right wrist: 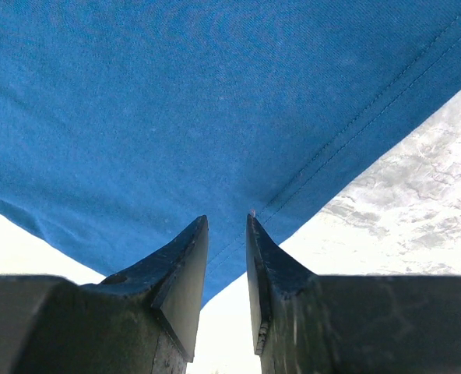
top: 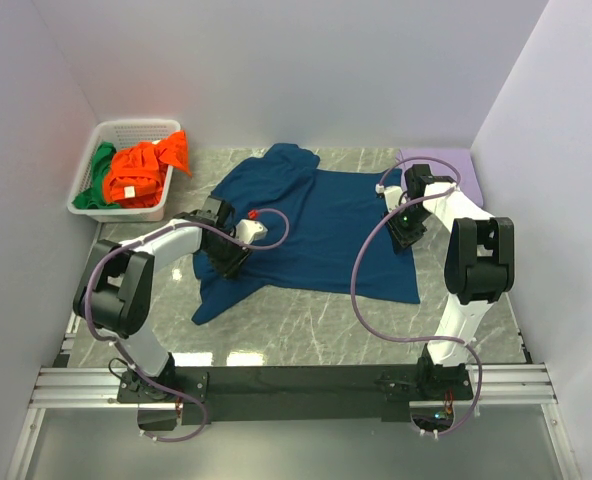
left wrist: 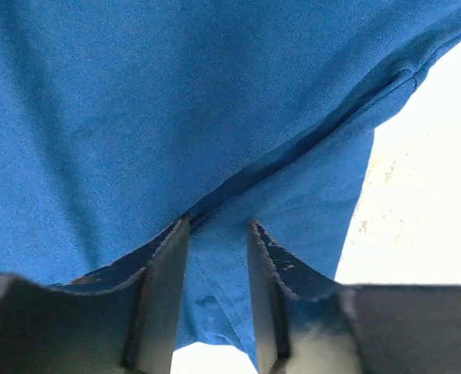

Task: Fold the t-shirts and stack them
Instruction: Flatten the tshirt out

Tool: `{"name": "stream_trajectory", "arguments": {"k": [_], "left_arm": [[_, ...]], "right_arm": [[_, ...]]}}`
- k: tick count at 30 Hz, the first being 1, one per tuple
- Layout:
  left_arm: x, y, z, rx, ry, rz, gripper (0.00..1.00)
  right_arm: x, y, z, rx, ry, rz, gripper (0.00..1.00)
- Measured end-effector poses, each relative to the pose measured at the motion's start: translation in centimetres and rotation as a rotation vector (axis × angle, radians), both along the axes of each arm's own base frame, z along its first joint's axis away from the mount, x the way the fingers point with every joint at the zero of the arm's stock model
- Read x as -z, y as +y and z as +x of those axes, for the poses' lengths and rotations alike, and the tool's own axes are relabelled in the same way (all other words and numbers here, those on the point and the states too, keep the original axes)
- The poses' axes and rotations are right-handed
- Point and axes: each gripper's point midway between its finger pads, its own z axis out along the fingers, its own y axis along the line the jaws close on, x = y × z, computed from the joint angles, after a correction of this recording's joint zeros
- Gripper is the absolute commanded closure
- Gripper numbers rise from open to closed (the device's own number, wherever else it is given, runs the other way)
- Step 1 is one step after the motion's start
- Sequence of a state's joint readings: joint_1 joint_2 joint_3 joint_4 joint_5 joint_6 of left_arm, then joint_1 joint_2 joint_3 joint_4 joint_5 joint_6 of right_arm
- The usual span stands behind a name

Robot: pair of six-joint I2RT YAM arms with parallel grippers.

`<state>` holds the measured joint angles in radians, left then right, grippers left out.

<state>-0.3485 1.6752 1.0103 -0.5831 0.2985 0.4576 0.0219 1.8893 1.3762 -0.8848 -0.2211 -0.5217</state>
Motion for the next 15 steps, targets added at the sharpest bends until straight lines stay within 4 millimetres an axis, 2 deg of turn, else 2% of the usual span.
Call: {"name": "stream_trajectory", "arguments": {"k": [7, 13, 15], "left_arm": [[-0.4, -0.4, -0.3, 0.015, -0.002, -0.018, 0.8], [-3.5, -1.3, -0.6, 0.058, -0.073, -0.063, 0.95], [-4.1, -1.6, -0.8, 0.067, -0.084, -0.073, 0.96]], "right_arm": [[0.0, 0.0, 0.0, 0.0, 0.0, 0.0, 0.67], [0.0, 0.0, 0.0, 0.0, 0.0, 0.001, 0.68], [0.0, 0.0, 0.0, 0.0, 0.0, 0.001, 0.68]]}}
